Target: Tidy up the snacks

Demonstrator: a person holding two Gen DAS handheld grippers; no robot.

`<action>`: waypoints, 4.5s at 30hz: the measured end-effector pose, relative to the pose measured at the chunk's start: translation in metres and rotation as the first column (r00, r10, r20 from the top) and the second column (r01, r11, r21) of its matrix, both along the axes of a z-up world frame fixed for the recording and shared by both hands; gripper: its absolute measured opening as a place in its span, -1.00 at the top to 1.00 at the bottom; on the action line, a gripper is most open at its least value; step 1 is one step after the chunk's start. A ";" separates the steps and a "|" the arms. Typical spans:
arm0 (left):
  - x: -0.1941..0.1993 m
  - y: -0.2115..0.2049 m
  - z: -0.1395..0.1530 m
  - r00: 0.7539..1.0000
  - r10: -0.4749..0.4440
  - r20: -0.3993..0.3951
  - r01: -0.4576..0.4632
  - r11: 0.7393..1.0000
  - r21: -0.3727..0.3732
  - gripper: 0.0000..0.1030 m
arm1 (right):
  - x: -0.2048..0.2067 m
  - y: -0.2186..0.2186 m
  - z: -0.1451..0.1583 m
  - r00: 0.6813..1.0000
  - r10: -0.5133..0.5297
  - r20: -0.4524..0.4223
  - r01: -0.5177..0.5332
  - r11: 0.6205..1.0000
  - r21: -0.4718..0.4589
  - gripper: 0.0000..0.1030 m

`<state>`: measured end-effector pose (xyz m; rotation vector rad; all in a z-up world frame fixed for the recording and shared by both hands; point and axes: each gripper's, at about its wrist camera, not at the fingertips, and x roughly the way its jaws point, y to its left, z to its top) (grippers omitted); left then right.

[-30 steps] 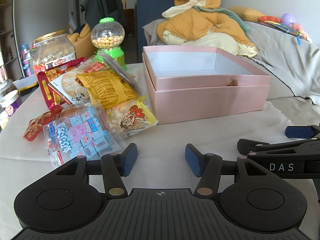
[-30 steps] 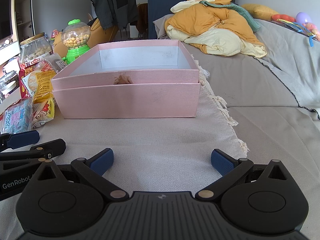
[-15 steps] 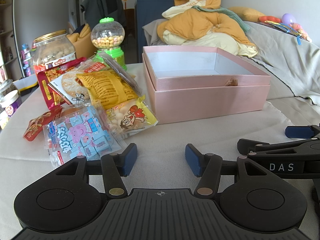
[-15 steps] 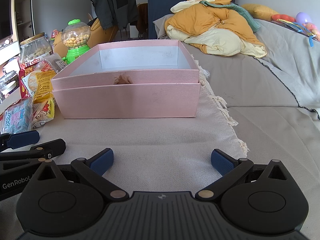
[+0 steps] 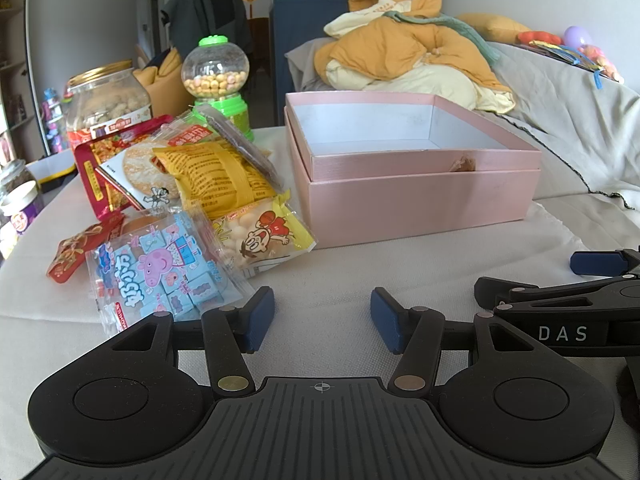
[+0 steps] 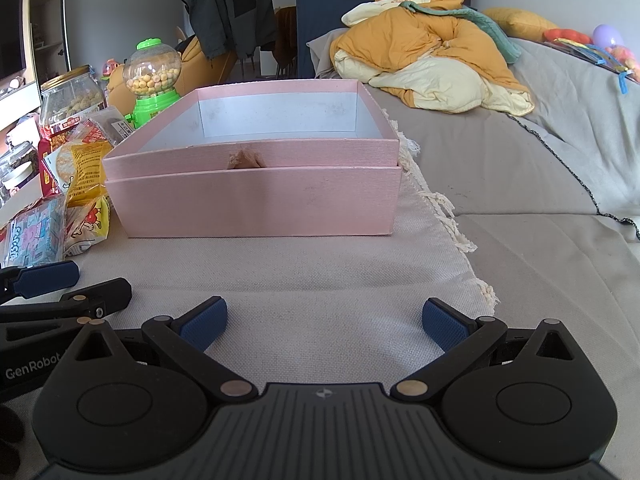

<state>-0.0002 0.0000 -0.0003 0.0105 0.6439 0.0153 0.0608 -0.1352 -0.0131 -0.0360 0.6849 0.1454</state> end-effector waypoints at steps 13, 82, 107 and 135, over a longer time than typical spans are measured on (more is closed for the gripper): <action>0.000 0.006 0.001 1.000 0.008 0.009 -0.008 0.999 -0.031 -0.15 | -0.001 0.000 -0.001 1.000 0.000 0.004 0.000 1.000 0.005 -1.00; -0.011 0.067 0.019 0.985 -0.092 -0.143 0.131 0.948 0.289 -0.27 | 0.012 0.027 0.016 0.918 0.393 -0.054 -0.390 0.919 0.055 -0.69; 0.008 0.106 0.031 0.969 -0.189 -0.162 0.205 0.974 0.094 -0.49 | 0.010 0.023 0.016 0.923 0.383 -0.046 -0.379 0.923 0.070 -0.69; -0.010 0.066 0.014 0.985 -0.106 -0.137 0.107 0.994 -0.005 -0.33 | 0.028 0.065 0.025 0.915 0.385 -0.120 -0.388 0.922 -0.003 -0.11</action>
